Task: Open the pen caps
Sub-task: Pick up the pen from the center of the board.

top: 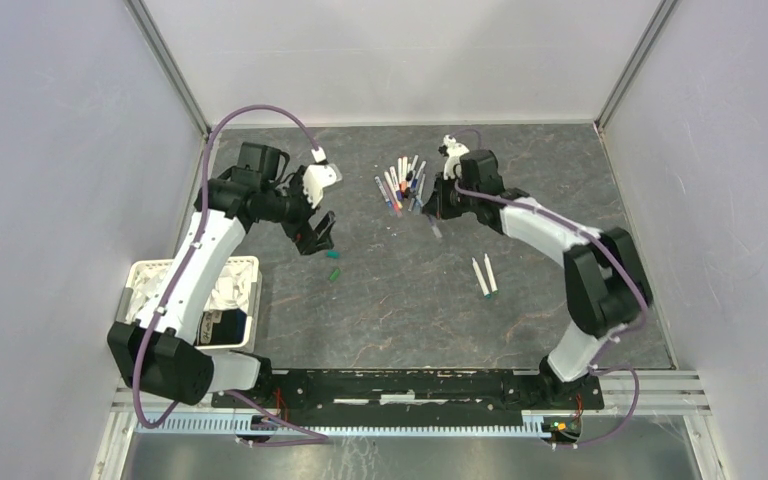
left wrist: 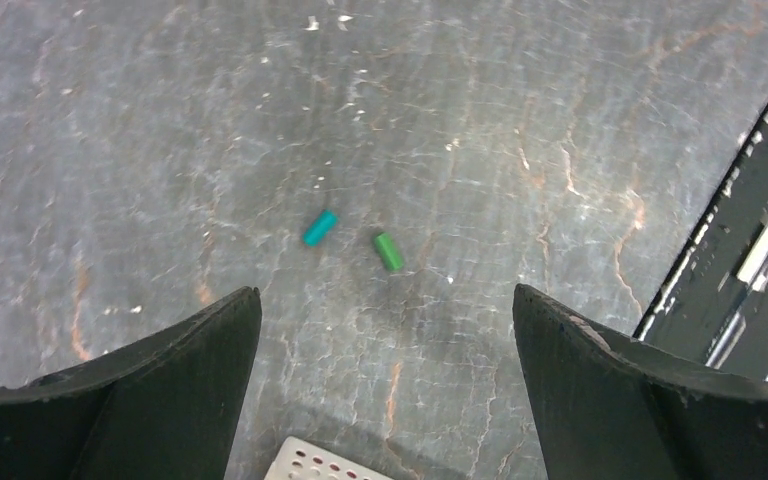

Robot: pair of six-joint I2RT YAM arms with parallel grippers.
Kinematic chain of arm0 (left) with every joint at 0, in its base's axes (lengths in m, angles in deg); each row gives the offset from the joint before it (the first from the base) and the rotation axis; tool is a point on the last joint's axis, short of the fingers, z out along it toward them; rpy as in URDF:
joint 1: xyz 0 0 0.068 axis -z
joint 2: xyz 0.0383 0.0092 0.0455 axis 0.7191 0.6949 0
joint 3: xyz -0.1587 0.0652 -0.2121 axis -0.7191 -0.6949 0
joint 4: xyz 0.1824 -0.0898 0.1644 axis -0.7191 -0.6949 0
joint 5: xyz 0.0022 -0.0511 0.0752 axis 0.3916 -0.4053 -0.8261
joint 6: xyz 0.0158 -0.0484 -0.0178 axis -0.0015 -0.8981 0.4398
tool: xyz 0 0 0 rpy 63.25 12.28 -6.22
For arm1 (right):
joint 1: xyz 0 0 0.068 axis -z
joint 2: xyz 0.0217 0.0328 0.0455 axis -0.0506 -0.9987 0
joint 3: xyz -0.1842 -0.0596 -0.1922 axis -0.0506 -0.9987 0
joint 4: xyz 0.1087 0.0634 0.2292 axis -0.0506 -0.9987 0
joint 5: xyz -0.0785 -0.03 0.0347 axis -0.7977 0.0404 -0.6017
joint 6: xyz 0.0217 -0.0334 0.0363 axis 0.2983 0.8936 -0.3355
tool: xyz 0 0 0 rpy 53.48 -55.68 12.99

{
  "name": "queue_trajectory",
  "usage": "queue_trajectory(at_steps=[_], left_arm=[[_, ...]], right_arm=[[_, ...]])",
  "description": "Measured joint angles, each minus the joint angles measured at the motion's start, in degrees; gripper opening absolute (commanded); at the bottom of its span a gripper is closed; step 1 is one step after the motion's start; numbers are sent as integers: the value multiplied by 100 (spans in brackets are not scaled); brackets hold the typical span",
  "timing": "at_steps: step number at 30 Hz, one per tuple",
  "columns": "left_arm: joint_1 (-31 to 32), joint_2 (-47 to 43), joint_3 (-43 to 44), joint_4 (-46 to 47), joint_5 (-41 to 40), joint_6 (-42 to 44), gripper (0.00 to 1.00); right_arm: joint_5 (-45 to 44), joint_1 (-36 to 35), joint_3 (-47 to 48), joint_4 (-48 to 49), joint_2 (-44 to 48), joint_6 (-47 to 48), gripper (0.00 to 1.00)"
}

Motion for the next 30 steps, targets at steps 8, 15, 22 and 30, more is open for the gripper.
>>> queue_trajectory(at_steps=[8,15,22,30], left_arm=[[44,-236,-378,-140,697,719,100],[81,-269,-442,-114,1462,688,100],[81,-745,-957,568,2365,-592,100],[107,-1180,-1211,2017,2778,-2363,100]], right_arm=[[2356,-439,-1226,758,1631,63,0],[2310,-1056,-2081,1967,2371,-774,0],[-28,-2120,-2977,4170,3276,-1987,0],[-2297,-3425,-2907,4957,3292,-2096,0]])
